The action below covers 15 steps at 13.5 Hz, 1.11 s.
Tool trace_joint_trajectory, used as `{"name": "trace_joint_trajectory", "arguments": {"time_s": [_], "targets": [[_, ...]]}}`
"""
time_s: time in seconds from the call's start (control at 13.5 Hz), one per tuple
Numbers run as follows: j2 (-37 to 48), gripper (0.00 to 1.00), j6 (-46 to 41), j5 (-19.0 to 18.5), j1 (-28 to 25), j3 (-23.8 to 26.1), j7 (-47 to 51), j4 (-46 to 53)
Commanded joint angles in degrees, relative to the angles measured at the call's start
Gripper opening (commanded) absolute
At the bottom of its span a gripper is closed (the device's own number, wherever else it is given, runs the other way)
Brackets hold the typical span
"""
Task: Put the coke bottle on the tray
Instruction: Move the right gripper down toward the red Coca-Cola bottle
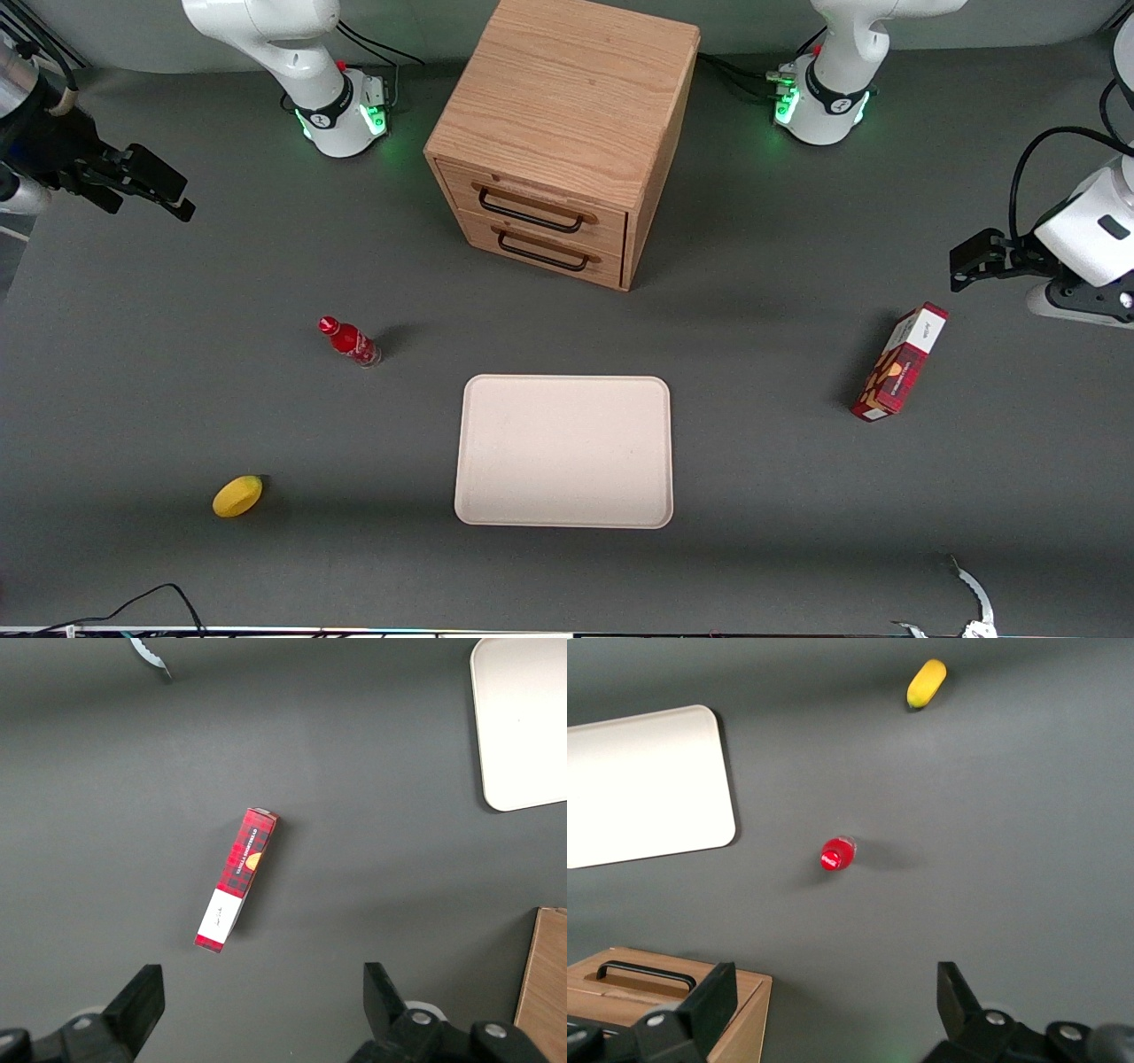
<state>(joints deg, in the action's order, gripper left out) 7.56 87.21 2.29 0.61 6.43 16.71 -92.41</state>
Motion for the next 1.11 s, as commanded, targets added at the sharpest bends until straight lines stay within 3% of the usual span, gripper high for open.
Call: {"name": "trace_joint_trajectory", "arguments": {"time_s": [0.0,0.37,0.74,1.04], "targets": [[-1.1,1.00,-4.0,1.3,0.1,-0.1,-0.8,2.3],[-2.6,1.00,0.6,0.5,0.0,2.6,0.5,-4.9],[-3.7,1.00,28.1,0.6,-0.1,4.0,3.5,-27.0],[-9.1,1.00,39.3,0.3,-0.2,5.3,5.3,-32.6]]}}
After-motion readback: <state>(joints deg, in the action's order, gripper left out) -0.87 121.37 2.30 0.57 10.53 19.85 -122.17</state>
